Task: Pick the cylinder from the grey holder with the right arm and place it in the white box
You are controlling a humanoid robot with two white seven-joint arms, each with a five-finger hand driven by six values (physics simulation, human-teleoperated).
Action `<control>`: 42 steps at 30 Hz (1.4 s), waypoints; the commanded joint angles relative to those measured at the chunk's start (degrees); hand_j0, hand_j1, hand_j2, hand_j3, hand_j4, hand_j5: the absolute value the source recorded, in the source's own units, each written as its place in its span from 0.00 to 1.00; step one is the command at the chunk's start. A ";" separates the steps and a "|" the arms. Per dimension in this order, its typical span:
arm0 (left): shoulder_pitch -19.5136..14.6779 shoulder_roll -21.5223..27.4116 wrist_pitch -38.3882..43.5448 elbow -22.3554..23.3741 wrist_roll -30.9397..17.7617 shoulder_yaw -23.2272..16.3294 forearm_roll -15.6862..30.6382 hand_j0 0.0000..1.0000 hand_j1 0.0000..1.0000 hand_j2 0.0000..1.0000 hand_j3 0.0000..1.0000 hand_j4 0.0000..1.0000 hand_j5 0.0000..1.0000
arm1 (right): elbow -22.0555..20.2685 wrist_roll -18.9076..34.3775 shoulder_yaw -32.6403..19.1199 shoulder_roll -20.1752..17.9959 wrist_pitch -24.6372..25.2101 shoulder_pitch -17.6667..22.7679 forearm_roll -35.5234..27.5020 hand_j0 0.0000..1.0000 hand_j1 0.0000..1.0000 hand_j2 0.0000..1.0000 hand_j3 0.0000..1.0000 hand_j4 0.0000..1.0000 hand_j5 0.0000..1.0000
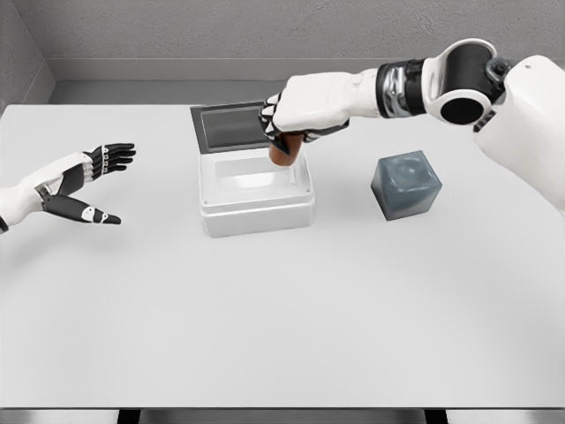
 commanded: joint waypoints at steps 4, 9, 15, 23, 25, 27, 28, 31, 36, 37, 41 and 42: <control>0.00 0.08 0.05 -0.03 0.00 0.20 0.38 1.00 1.00 1.00 1.00 1.00 1.00 | 2.52 -0.04 0.13 0.43 0.16 -0.44 0.10 0.33 0.33 0.33 0.33 0.33 0.33; -0.09 0.00 0.13 -0.03 0.00 0.29 0.38 1.00 1.00 1.00 1.00 1.00 1.00 | 2.70 -0.04 0.13 0.70 0.16 -0.44 0.10 0.33 0.33 0.33 0.33 0.33 0.33; -0.09 0.00 0.13 -0.03 0.00 0.20 0.47 1.00 1.00 1.00 1.00 1.00 1.00 | 3.58 -0.04 0.57 1.31 0.16 -0.44 0.37 0.33 0.33 0.33 0.33 0.33 0.33; 0.09 -0.09 0.13 -0.03 0.00 0.29 0.38 1.00 1.00 1.00 1.00 1.00 1.00 | 4.63 -0.04 1.80 1.58 0.16 -0.44 0.46 0.33 0.33 0.33 0.33 0.33 0.33; 0.09 0.00 0.13 -0.03 0.00 0.29 0.38 1.00 1.00 1.00 1.00 1.00 1.00 | 4.63 -0.04 1.80 1.58 0.16 -0.44 0.46 0.33 0.33 0.33 0.33 0.33 0.33; 0.09 0.00 0.13 -0.03 0.00 0.29 0.38 1.00 1.00 1.00 1.00 1.00 1.00 | 4.63 -0.04 1.89 1.58 0.16 -0.44 0.45 0.33 0.33 0.33 0.33 0.33 0.33; 0.09 0.00 0.13 -0.03 0.00 0.29 0.38 1.00 1.00 1.00 1.00 1.00 1.00 | 4.63 -0.04 1.89 1.58 0.16 -0.44 0.46 0.33 0.33 0.33 0.33 0.33 0.33; 0.09 0.00 0.13 -0.03 0.00 0.29 0.38 1.00 1.00 1.00 1.00 1.00 1.00 | 4.63 -0.04 1.89 1.58 0.16 -0.44 0.46 0.33 0.33 0.33 0.33 0.33 0.33; 0.09 0.00 0.13 -0.03 0.00 0.29 0.38 1.00 1.00 1.00 1.00 1.00 1.00 | 4.63 -0.04 1.89 1.67 0.16 -0.44 0.46 0.33 0.33 0.33 0.33 0.33 0.33; 0.09 -0.01 0.13 -0.03 0.00 0.29 0.38 1.00 1.00 1.00 1.00 1.00 1.00 | 4.63 -0.04 1.89 1.58 0.16 -0.44 0.46 0.33 0.33 0.33 0.33 0.33 0.33; 0.09 0.00 0.13 -0.03 0.00 0.29 0.38 1.00 1.00 1.00 1.00 1.00 1.00 | 4.63 -0.04 2.06 1.58 0.16 -0.44 0.46 0.33 0.33 0.33 0.33 0.33 0.33; 0.09 0.00 0.13 -0.03 0.00 0.29 0.38 1.00 1.00 1.00 1.00 1.00 1.00 | 4.54 -0.04 2.06 1.58 0.16 -0.53 0.46 0.33 0.33 0.33 0.33 0.33 0.33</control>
